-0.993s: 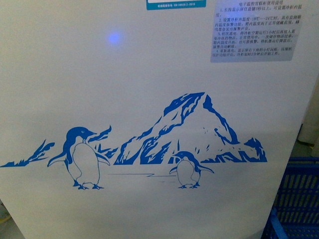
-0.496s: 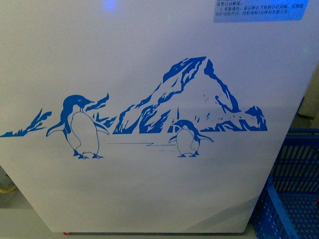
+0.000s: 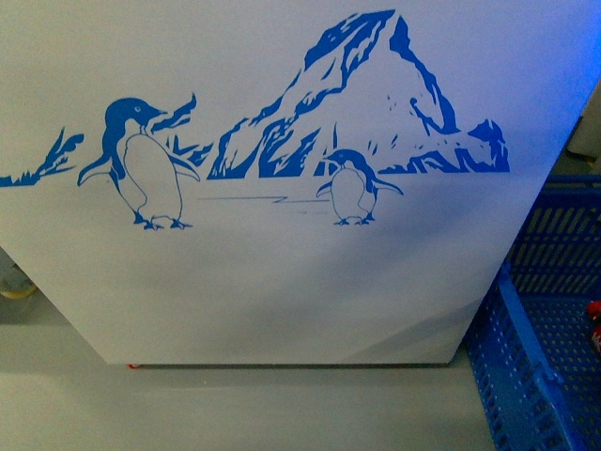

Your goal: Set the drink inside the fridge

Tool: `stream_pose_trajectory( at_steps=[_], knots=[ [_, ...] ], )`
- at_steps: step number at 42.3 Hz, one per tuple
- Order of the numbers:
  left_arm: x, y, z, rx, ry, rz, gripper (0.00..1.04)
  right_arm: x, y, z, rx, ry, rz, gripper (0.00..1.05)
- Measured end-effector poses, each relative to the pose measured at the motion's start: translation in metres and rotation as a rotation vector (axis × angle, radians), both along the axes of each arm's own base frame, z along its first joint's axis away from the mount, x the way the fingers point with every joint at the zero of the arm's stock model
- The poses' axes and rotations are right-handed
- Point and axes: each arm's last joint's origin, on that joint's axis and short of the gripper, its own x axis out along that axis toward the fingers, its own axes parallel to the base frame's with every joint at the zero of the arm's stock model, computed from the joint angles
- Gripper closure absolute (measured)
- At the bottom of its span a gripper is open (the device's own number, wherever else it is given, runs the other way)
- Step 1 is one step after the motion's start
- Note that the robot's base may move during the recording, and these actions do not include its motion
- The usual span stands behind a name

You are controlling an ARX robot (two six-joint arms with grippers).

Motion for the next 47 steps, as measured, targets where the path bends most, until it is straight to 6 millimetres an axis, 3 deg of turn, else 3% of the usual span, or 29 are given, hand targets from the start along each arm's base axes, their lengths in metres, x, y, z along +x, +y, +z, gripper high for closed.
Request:
stream_pose_trajectory(
  at_steps=[6, 18, 29, 47],
  knots=[
    [0.000, 0.000, 0.000, 0.000, 0.000, 0.000, 0.08, 0.016, -0.002, -0.028, -0.028, 0.031, -0.011, 0.07],
    [0.000, 0.000, 0.000, 0.000, 0.000, 0.000, 0.08, 0.037, -0.011, -0.058, -0.066, 0.069, -0.069, 0.07],
    [0.000, 0.000, 0.000, 0.000, 0.000, 0.000, 0.08, 0.049, -0.016, -0.077, -0.078, 0.097, -0.169, 0.07],
    [0.000, 0.000, 0.000, 0.000, 0.000, 0.000, 0.08, 0.049, -0.030, -0.098, -0.078, 0.111, -0.291, 0.07]
  ],
)
